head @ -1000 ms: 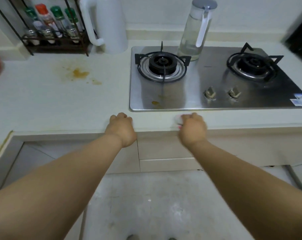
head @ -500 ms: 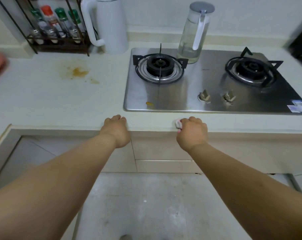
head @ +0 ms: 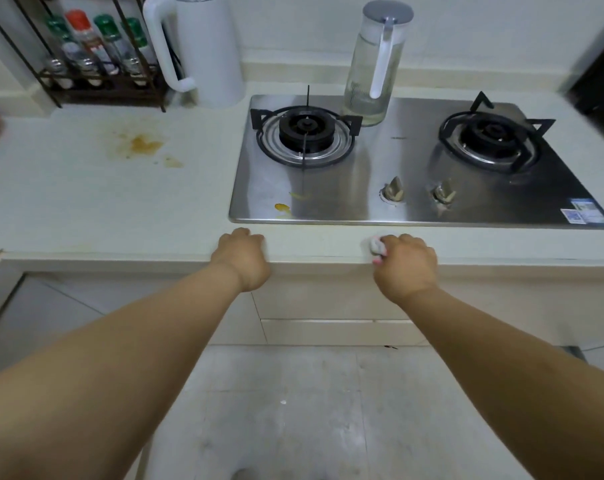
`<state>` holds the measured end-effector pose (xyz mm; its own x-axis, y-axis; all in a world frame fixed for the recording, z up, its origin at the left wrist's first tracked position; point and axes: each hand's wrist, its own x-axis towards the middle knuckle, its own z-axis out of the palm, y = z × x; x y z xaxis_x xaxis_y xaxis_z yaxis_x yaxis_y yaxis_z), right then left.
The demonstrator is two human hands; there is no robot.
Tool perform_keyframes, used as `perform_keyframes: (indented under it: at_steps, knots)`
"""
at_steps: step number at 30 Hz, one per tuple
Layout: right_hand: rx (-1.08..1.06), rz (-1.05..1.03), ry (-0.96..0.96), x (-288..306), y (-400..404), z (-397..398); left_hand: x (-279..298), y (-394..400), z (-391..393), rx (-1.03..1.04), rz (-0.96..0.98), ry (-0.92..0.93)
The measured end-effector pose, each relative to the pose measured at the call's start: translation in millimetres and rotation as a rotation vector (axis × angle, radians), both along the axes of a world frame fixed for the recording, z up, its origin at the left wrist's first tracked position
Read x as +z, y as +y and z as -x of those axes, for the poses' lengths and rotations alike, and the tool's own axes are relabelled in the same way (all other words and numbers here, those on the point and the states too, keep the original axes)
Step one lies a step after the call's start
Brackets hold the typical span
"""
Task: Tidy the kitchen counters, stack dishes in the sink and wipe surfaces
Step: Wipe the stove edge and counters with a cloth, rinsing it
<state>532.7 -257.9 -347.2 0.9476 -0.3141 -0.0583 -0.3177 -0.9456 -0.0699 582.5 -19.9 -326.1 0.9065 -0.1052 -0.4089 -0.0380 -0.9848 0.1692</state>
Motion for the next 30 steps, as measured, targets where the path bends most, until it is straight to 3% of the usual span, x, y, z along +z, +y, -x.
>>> perform_keyframes:
  at_steps: [2, 6, 9, 11, 15, 17, 24, 27, 29, 30]
  knots:
    - [-0.033, -0.031, 0.001, 0.7, 15.6, -5.7, -1.0, -6.3, 1.9, -0.017, 0.017, 0.010]
    - [0.287, -0.216, 0.011, -6.1, 104.2, -21.4, 2.0, 2.2, 3.9, -0.059, 0.039, 0.032]
    - [0.371, -0.274, 0.026, -1.2, 118.6, -30.0, 5.0, 9.1, 1.2, -0.059, 0.031, 0.032]
    - [0.239, -0.281, -0.001, -3.6, 84.4, -24.2, 4.4, 16.2, -0.7, -0.045, 0.002, 0.053]
    - [-0.342, -0.340, -0.194, -6.6, 9.5, -24.5, 2.3, 35.2, -14.8, 0.024, -0.016, 0.025]
    - [-0.409, -0.403, -0.278, -9.2, 14.4, -44.9, 3.8, 41.5, -26.6, 0.068, 0.006, -0.008]
    - [0.016, -0.270, -0.128, -10.2, 142.4, -108.8, 2.7, 64.1, -67.5, 0.084, 0.051, -0.041]
    - [0.228, -0.244, -0.113, -9.4, 150.8, -104.1, 1.9, 67.8, -78.7, 0.044, 0.047, -0.044]
    - [0.219, -0.175, -0.104, -13.2, 121.0, -92.7, 1.9, 68.4, -84.6, 0.030, 0.053, -0.046]
    - [0.112, -0.131, -0.100, -13.4, 99.6, -88.0, 1.6, 68.3, -85.6, 0.025, 0.062, -0.038]
